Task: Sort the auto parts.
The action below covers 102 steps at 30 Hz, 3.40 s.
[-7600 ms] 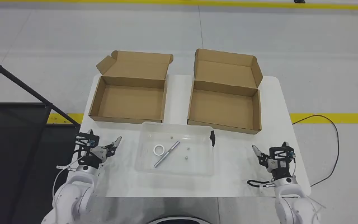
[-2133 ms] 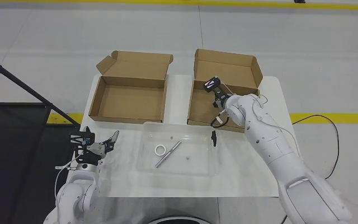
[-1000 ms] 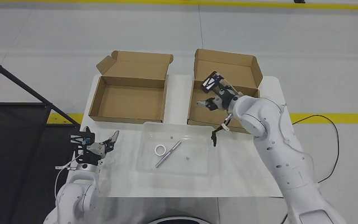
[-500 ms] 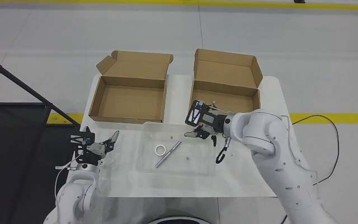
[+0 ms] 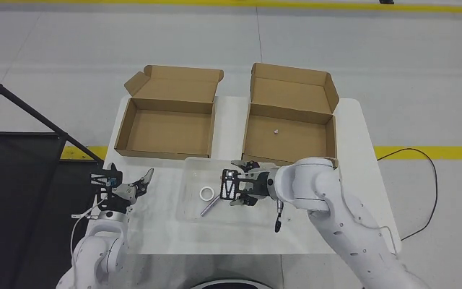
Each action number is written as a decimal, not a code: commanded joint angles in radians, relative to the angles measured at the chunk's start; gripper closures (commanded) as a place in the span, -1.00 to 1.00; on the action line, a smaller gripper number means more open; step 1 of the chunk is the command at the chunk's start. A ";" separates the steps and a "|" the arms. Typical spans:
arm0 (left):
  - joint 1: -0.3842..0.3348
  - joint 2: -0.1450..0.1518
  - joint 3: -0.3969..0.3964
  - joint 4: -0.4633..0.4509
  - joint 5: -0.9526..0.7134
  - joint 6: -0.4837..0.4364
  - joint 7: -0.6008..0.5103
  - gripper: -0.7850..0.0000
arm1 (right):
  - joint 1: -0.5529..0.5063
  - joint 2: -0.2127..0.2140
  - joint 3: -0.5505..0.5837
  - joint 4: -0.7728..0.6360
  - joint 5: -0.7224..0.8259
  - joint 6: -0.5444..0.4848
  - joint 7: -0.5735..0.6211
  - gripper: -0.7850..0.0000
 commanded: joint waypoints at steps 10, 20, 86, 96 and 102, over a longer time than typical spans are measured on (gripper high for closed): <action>0.000 0.000 0.000 0.000 0.000 0.000 0.000 -1.00 | 0.098 0.015 -0.186 0.157 0.088 0.078 0.076 0.20; 0.000 0.000 0.000 0.000 0.000 0.000 0.000 -1.00 | 0.159 0.046 -0.280 0.187 0.193 0.127 0.125 0.37; 0.000 0.000 0.000 0.000 0.000 0.000 0.000 -1.00 | 0.077 0.139 0.018 0.011 0.030 0.126 -0.278 1.00; 0.000 0.000 0.000 0.000 0.000 0.000 0.000 -1.00 | 0.130 0.124 -0.013 0.036 0.033 0.149 -0.268 1.00; 0.000 0.000 0.000 0.000 0.000 0.000 0.000 -1.00 | 0.157 0.113 -0.033 0.059 0.034 0.155 -0.276 1.00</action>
